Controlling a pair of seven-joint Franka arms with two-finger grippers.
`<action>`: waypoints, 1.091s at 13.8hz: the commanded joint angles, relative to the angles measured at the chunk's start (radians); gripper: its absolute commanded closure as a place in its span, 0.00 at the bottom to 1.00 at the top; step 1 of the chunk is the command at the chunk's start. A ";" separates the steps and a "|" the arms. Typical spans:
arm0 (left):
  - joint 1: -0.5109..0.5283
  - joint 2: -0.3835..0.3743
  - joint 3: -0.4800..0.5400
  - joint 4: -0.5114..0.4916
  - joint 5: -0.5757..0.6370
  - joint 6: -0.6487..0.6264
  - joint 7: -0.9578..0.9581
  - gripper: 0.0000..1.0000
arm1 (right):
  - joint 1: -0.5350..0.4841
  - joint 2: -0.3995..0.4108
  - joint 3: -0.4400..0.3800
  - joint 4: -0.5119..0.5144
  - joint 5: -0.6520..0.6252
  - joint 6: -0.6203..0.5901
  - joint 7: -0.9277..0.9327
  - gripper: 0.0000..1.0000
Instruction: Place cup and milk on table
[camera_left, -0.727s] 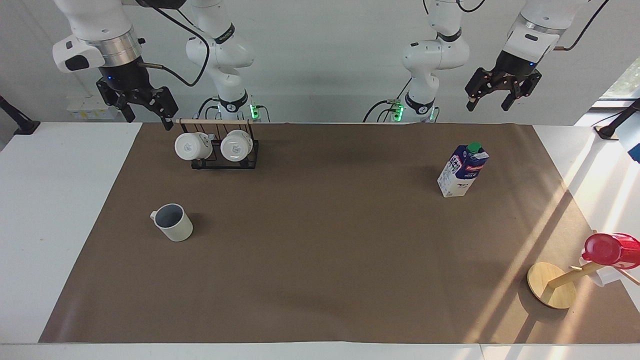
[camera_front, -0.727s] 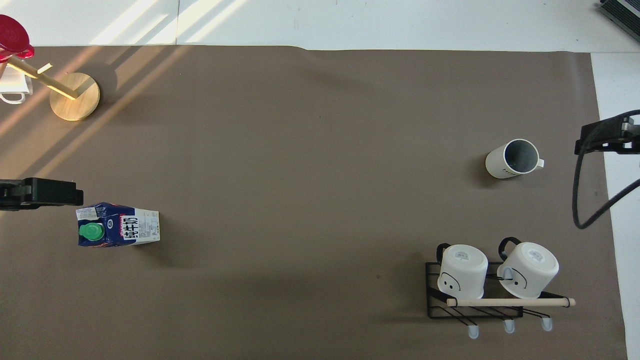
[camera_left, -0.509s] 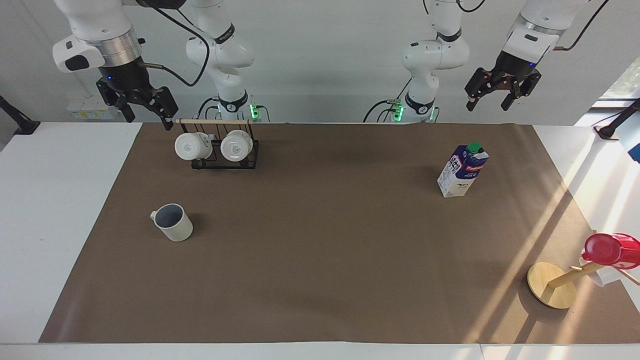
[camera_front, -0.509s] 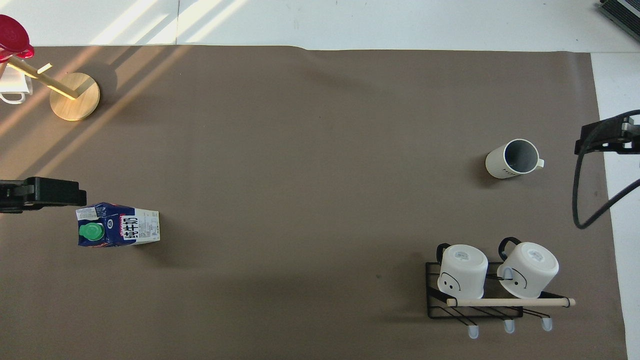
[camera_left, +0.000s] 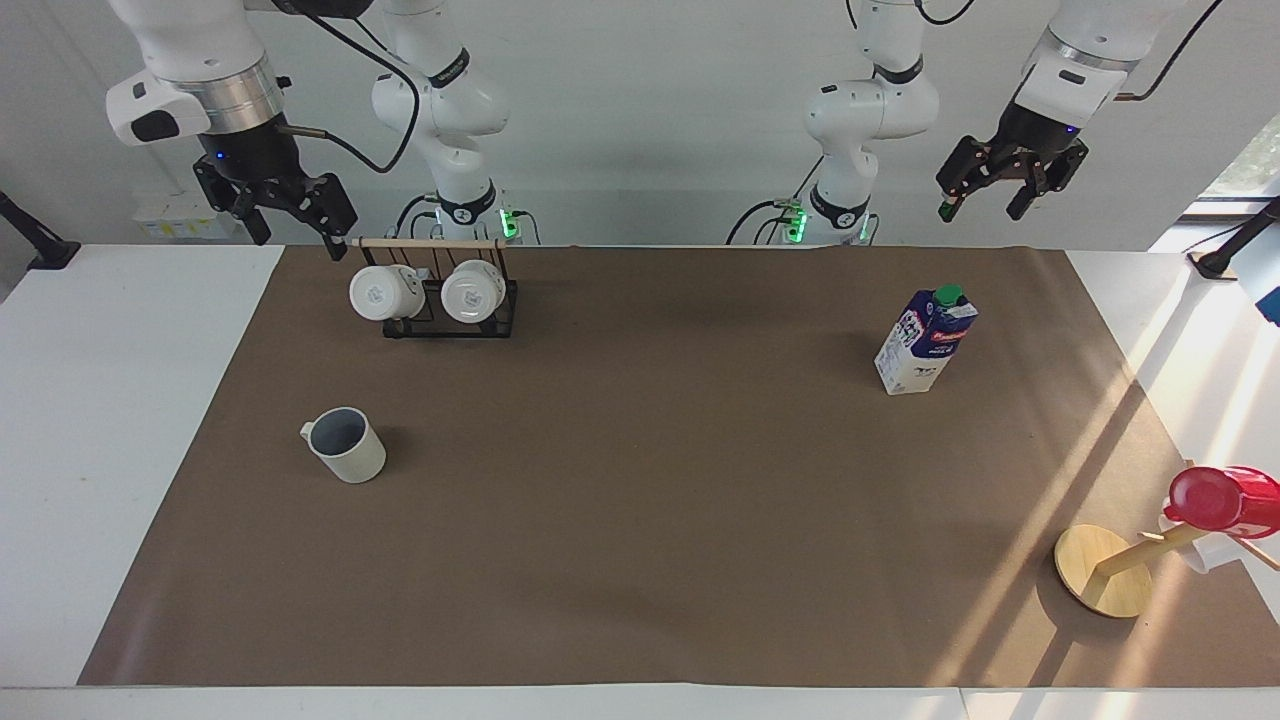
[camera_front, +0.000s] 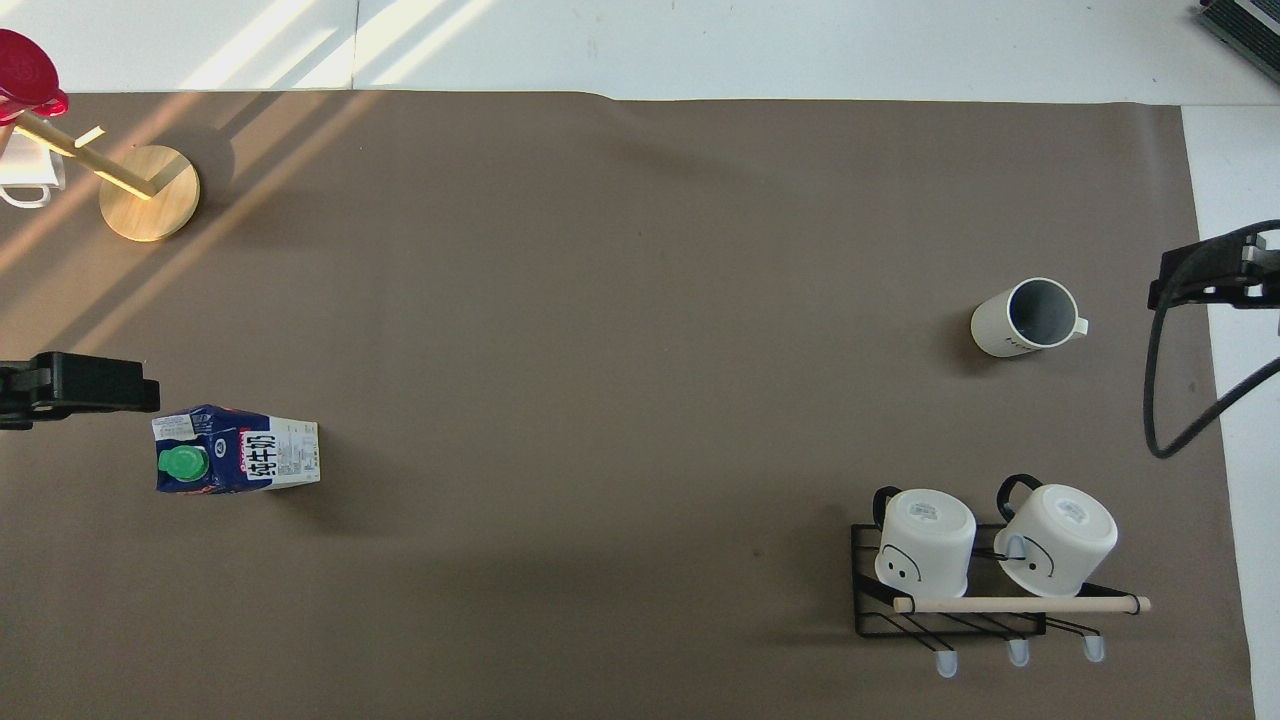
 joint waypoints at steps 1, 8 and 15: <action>0.011 0.007 -0.005 0.017 -0.011 -0.022 -0.008 0.00 | -0.007 -0.001 0.007 0.003 0.021 -0.010 -0.030 0.00; 0.013 0.008 -0.005 0.019 -0.011 -0.017 -0.011 0.00 | -0.010 -0.057 0.008 -0.074 0.020 -0.050 -0.034 0.00; 0.011 0.007 -0.005 0.019 -0.011 -0.020 -0.007 0.00 | -0.016 -0.056 0.008 -0.074 0.020 -0.030 -0.036 0.00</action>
